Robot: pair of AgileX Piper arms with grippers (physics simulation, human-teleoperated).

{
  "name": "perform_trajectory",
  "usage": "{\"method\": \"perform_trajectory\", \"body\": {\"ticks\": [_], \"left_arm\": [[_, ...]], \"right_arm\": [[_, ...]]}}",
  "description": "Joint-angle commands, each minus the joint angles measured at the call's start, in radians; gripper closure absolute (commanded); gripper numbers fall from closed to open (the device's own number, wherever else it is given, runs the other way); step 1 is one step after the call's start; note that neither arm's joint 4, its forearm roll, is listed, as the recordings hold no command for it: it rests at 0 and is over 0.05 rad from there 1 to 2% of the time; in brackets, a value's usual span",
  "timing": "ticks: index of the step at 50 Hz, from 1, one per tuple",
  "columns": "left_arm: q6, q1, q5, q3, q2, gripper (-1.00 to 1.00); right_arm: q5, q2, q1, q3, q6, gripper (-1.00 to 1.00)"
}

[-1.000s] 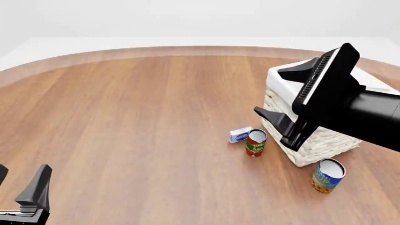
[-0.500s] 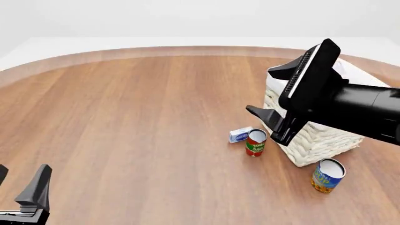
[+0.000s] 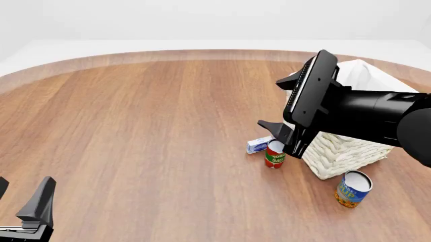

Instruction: Pick up the alphabet soup and the cream cheese box, and put them in the basket.

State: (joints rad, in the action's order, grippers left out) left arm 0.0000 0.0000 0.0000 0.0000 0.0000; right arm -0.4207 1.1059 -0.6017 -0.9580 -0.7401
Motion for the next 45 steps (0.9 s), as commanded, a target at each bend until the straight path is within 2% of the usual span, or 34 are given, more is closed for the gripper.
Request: {"method": "perform_trajectory", "body": {"ticks": [1,9,10,17,18,20,23,25,27,29,32,37,45], "left_arm": [[0.0,0.0,0.0,0.0,0.0,-1.0],[0.0,0.0,0.0,0.0,0.0,-1.0],[0.0,0.0,0.0,0.0,0.0,-1.0],[0.0,0.0,0.0,0.0,0.0,-1.0],[0.0,0.0,0.0,0.0,0.0,-1.0],[0.0,0.0,0.0,0.0,0.0,-1.0],[0.0,0.0,0.0,0.0,0.0,-1.0],[0.0,0.0,0.0,0.0,0.0,-1.0],[0.0,0.0,0.0,0.0,0.0,-1.0],[0.0,0.0,0.0,0.0,0.0,-1.0],[0.0,0.0,0.0,0.0,0.0,-1.0],[0.0,0.0,0.0,0.0,0.0,-1.0],[0.0,0.0,0.0,0.0,0.0,-1.0]], "right_arm": [[-0.016,0.047,-0.01,-0.021,-0.054,-1.0],[-0.018,0.08,-0.015,-0.041,-0.069,-1.0],[-0.018,0.092,-0.014,-0.045,-0.094,-1.0],[-0.038,0.145,-0.014,-0.074,-0.111,-1.0],[-0.039,0.16,-0.014,-0.075,-0.126,-1.0],[-0.042,0.167,-0.017,-0.081,-0.124,-1.0],[-0.076,0.197,-0.044,-0.125,-0.083,-1.0],[-0.08,0.209,-0.04,-0.134,-0.095,-1.0],[-0.1,0.219,-0.066,-0.159,-0.05,-1.0],[-0.099,0.228,-0.067,-0.156,-0.055,-1.0],[-0.123,0.246,-0.084,-0.184,-0.026,-1.0],[-0.13,0.255,-0.083,-0.191,-0.036,-1.0],[-0.157,0.293,-0.073,-0.2,-0.09,-1.0]]}}
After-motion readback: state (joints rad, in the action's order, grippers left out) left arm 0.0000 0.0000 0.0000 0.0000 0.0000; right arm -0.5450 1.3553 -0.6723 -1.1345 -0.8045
